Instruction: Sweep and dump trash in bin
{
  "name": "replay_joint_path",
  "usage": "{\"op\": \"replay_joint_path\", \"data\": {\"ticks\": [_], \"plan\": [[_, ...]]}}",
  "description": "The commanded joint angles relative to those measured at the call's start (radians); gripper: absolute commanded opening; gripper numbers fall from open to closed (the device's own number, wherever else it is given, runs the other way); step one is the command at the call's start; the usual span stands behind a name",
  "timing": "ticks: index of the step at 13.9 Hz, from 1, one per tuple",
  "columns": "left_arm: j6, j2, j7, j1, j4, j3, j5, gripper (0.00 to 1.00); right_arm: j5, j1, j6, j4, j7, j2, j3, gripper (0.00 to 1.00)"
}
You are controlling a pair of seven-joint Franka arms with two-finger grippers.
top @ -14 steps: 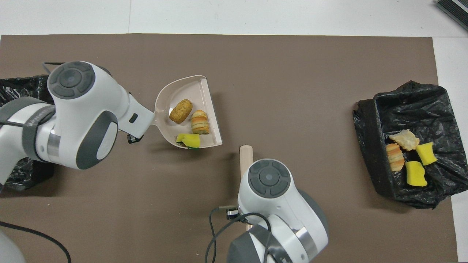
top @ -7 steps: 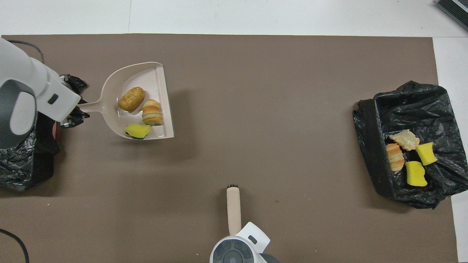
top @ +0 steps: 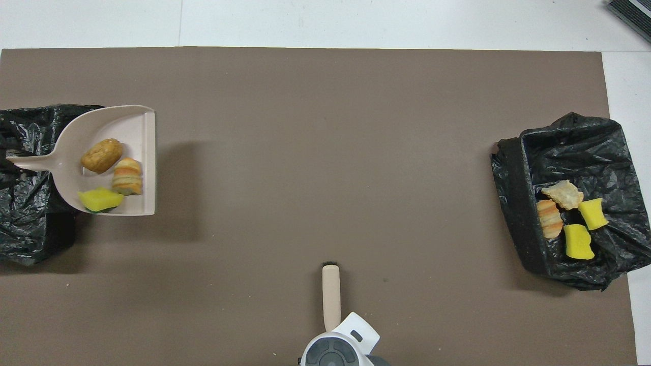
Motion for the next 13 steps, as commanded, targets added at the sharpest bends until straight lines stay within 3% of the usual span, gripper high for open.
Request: {"op": "replay_joint_path", "data": {"ticks": [1,2,5,7,10,13], "plan": [[-0.019,0.003,0.132,0.104,0.037,-0.008,-0.015,0.00,0.023,-0.016,0.011,-0.003,-0.007,-0.004,-0.002,0.54],[-0.013,0.005,0.158,0.139,0.042,-0.008,-0.006,0.00,0.021,-0.044,0.011,0.007,-0.007,0.005,-0.005,0.66],[-0.006,0.021,0.212,0.213,0.089,-0.006,0.026,0.00,0.000,-0.156,0.016,0.044,-0.028,0.001,-0.006,0.82],[0.033,0.028,0.210,0.241,0.112,-0.003,0.100,0.00,-0.023,-0.260,0.013,0.084,-0.042,-0.005,-0.008,1.00],[0.115,0.026,0.187,0.243,0.116,0.000,0.274,0.00,-0.159,-0.379,-0.009,0.179,-0.050,-0.004,-0.008,1.00],[0.178,0.018,0.022,0.223,0.103,-0.002,0.526,0.00,-0.204,-0.497,-0.019,0.315,-0.114,0.001,-0.008,1.00]]}}
